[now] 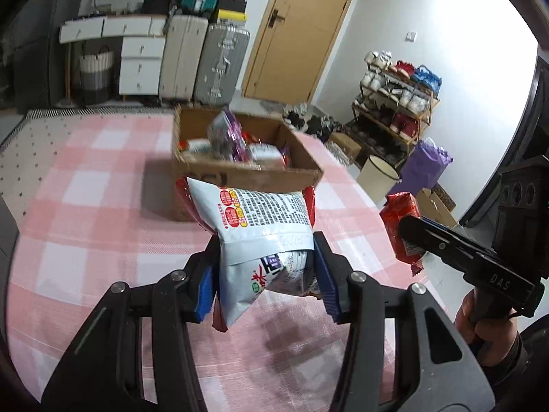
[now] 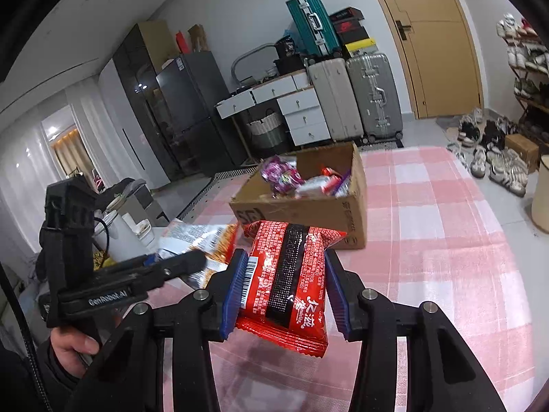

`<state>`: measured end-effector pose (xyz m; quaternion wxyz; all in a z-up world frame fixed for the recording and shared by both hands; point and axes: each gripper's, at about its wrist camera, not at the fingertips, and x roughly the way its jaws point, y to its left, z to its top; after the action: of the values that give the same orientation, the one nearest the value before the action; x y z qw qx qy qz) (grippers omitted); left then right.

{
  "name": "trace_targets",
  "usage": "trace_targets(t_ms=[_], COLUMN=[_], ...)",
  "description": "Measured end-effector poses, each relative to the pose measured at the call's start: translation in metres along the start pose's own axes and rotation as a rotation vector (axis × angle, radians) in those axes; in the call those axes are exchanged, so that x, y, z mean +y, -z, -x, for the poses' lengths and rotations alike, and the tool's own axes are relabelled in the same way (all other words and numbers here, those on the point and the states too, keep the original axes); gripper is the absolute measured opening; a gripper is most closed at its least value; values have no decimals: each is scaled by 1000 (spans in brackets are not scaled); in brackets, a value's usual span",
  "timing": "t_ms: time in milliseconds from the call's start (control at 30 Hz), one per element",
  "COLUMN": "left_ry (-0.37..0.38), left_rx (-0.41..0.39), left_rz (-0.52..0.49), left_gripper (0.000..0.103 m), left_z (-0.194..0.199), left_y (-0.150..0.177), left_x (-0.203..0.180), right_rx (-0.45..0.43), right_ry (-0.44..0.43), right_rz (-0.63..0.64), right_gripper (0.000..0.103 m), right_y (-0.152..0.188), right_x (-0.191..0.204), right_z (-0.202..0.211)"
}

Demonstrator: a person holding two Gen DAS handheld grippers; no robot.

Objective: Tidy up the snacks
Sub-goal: 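Lift both packs and carry them over the SF box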

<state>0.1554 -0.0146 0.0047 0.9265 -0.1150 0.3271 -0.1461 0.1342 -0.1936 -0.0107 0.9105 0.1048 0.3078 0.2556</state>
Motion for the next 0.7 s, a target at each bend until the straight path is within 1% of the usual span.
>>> trace_targets(t_ms=[133, 233, 400, 600, 700], left_ry=[-23, -38, -34, -20, 12], left_rx=[-40, -66, -119, -158, -151], left_rz=[-28, -55, -80, -96, -83], left_gripper=[47, 47, 47, 47, 47], left_z=[43, 67, 104, 128, 126], left_y=[-16, -29, -62, -107, -131], left_x=[4, 4, 6, 1, 0], right_rx=[-5, -21, -57, -86, -89], right_ry=[-21, -33, -44, -32, -22], right_rz=[44, 71, 109, 142, 153], right_gripper=[45, 45, 45, 45, 45], right_y=[-18, -39, -74, -118, -138], right_x=[18, 31, 46, 54, 55], right_z=[7, 13, 20, 17, 11])
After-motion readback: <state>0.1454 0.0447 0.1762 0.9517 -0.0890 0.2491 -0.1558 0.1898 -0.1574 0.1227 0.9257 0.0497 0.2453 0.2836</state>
